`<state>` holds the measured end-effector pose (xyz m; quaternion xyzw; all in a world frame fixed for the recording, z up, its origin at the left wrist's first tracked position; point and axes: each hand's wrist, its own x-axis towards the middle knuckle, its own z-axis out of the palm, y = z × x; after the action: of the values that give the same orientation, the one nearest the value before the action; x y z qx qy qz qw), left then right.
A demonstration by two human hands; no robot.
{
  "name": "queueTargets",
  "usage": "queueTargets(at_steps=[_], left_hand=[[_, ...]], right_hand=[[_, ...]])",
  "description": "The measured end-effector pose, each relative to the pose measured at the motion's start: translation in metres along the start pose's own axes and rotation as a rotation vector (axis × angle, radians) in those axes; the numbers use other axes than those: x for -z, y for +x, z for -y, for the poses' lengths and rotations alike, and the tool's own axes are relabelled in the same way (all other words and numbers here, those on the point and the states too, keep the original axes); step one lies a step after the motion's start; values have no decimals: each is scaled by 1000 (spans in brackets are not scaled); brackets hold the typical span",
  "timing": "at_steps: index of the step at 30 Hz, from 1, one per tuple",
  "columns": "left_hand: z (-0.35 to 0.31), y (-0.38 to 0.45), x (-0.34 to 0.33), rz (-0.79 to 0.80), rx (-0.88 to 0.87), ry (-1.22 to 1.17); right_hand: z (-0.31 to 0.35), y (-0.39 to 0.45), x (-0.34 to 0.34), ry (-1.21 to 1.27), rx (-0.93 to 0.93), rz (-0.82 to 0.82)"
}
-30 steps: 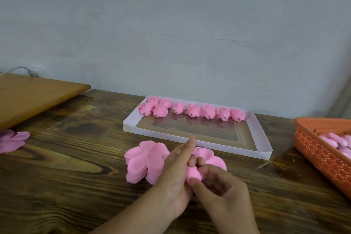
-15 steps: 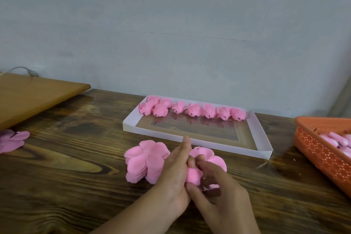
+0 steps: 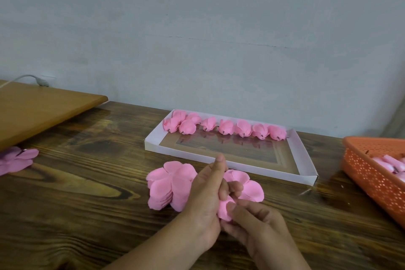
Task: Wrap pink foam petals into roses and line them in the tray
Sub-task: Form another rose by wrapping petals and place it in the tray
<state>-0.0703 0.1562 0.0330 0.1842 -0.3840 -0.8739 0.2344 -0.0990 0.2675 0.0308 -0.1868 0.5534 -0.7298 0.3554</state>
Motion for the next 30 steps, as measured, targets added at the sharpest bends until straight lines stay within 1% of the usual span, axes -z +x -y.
queueTargets(at_steps=[2, 3, 4, 5, 7, 8, 10, 12, 14, 15, 16, 17, 18, 20, 21, 24, 25, 27, 30], left_hand=[[0, 1, 1, 14, -20, 22], [0, 1, 1, 13, -23, 34], [0, 1, 2, 5, -19, 41], [0, 2, 2, -10, -10, 41], [0, 3, 3, -44, 9, 22], [1, 4, 3, -61, 9, 6], [1, 7, 5, -102, -2, -14], [3, 7, 5, -126, 7, -3], [4, 6, 4, -139, 20, -3], [5, 7, 5, -144, 27, -5], [5, 7, 4, -146, 33, -5], [5, 7, 4, -146, 38, -6], [4, 7, 3, -143, 40, -10], [2, 6, 3, -130, 43, -21], [1, 6, 2, -123, 43, -19], [0, 3, 2, -138, 25, 8], [0, 2, 1, -154, 19, 21], [0, 1, 1, -187, 13, 70], [0, 1, 1, -228, -4, 104]], right_hand=[[0, -1, 3, 179, -92, 27], [1, -2, 3, 196, -104, 28], [2, -1, 3, 151, -98, 18], [2, -2, 3, 51, -67, -1], [0, -4, 1, -290, 77, -79], [-4, -5, 1, -471, 187, -116], [-10, -7, 0, -746, 439, -179], [-17, -7, 1, -973, 682, -223], [-21, -4, 0, -1133, 823, -264], [-21, -3, 0, -1146, 861, -279], [-20, -3, 0, -1114, 851, -284], [-19, -3, 1, -1045, 801, -288], [-18, -4, 0, -953, 713, -281], [-16, -5, -2, -765, 482, -185], [-14, -5, -3, -688, 394, -146], [-5, -5, -3, -485, 216, -69], [-4, -4, -3, -462, 177, -63], [-6, -3, -3, -502, 133, -69], [-13, -3, -5, -670, 178, -107]])
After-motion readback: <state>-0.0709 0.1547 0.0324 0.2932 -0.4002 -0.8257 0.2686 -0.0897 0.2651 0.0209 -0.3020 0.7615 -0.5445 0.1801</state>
